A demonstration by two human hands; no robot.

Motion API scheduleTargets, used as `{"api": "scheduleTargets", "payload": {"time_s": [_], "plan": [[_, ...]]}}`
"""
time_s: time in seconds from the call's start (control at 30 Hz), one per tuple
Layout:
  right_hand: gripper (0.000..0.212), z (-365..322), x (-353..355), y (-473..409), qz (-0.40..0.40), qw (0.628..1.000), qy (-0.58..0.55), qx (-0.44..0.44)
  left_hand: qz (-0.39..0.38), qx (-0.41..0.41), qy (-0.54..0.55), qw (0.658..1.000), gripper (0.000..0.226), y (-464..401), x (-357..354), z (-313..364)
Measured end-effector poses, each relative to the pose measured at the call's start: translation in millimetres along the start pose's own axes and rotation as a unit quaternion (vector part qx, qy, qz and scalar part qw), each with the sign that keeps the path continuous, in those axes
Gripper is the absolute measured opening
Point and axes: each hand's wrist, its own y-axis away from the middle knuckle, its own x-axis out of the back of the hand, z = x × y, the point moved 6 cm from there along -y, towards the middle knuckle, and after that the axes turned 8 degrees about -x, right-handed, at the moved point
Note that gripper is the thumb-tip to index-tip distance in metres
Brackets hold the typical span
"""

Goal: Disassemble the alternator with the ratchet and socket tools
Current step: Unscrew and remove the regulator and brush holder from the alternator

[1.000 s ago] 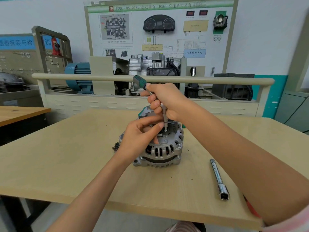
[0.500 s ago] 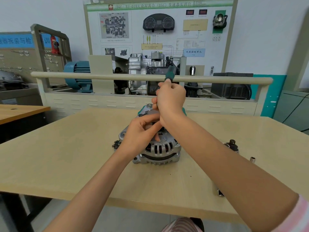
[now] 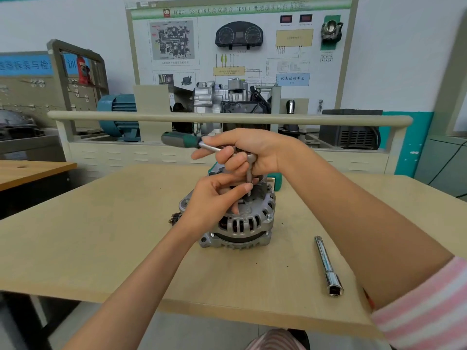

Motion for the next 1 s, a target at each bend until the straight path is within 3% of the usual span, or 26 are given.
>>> {"api": "scheduleTargets", "payload": {"time_s": [0.1,0.17,0.2,0.27,0.3,0.33,0.4,0.5,0.6,0.67,0.73,0.77,0.83,0.9,0.93,1.0], "plan": [[0.028,0.5,-2.6,3.5,0.005,1.000,0.006,0.018,0.027,-0.003,0.014,1.000,0.014,0.0,2.2,-0.8],[0.027,-0.7,2.1,3.6,0.122,0.985,-0.055,0.108,0.038,-0.011,0.028,0.999,0.018,0.7,2.9,0.5],[0.026,1.0,7.0,6.7,0.216,0.955,-0.109,0.173,0.039,-0.019,0.030,0.999,0.023,1.5,3.1,1.3],[0.029,12.9,14.0,21.5,0.388,0.848,-0.214,0.290,0.036,-0.031,0.018,0.999,0.042,3.2,3.7,2.1],[0.030,17.7,14.3,26.0,0.425,0.808,-0.256,0.318,0.035,-0.031,0.012,0.999,0.049,3.9,3.7,1.8],[0.030,20.0,15.6,26.5,0.430,0.794,-0.282,0.324,0.035,-0.029,0.008,0.999,0.049,4.2,3.6,1.3],[0.031,16.0,20.1,20.8,0.384,0.836,-0.278,0.277,0.031,-0.025,0.001,0.999,0.036,3.2,2.3,2.1],[0.031,5.2,18.0,7.6,0.201,0.952,-0.186,0.134,0.009,-0.013,-0.016,1.000,0.021,0.6,0.0,1.2],[0.029,0.7,6.9,7.2,0.043,0.996,-0.057,0.049,0.006,-0.005,-0.009,1.000,0.019,0.1,0.7,-1.1],[0.029,2.3,3.7,8.7,0.033,0.998,-0.037,0.046,0.015,-0.005,0.001,1.000,0.020,0.2,1.9,-1.1],[0.028,3.7,2.5,8.0,0.110,0.987,-0.069,0.100,0.024,-0.019,0.014,0.999,0.023,1.3,2.7,0.9],[0.028,4.3,4.5,8.6,0.185,0.965,-0.105,0.155,0.023,-0.028,0.018,0.999,0.025,2.1,2.5,2.8],[0.028,11.3,11.7,17.1,0.352,0.878,-0.182,0.269,0.016,-0.041,0.016,0.999,0.030,4.3,1.7,5.6],[0.028,15.0,15.7,22.7,0.428,0.811,-0.246,0.313,0.020,-0.039,0.004,0.999,0.034,5.3,2.3,5.6],[0.028,14.4,18.4,20.9,0.420,0.812,-0.269,0.303,0.023,-0.035,-0.002,0.999,0.030,4.4,2.8,4.4],[0.028,8.9,22.8,9.2,0.326,0.880,-0.256,0.231,0.024,-0.015,-0.007,1.000,0.020,2.0,3.4,-0.1]]}}
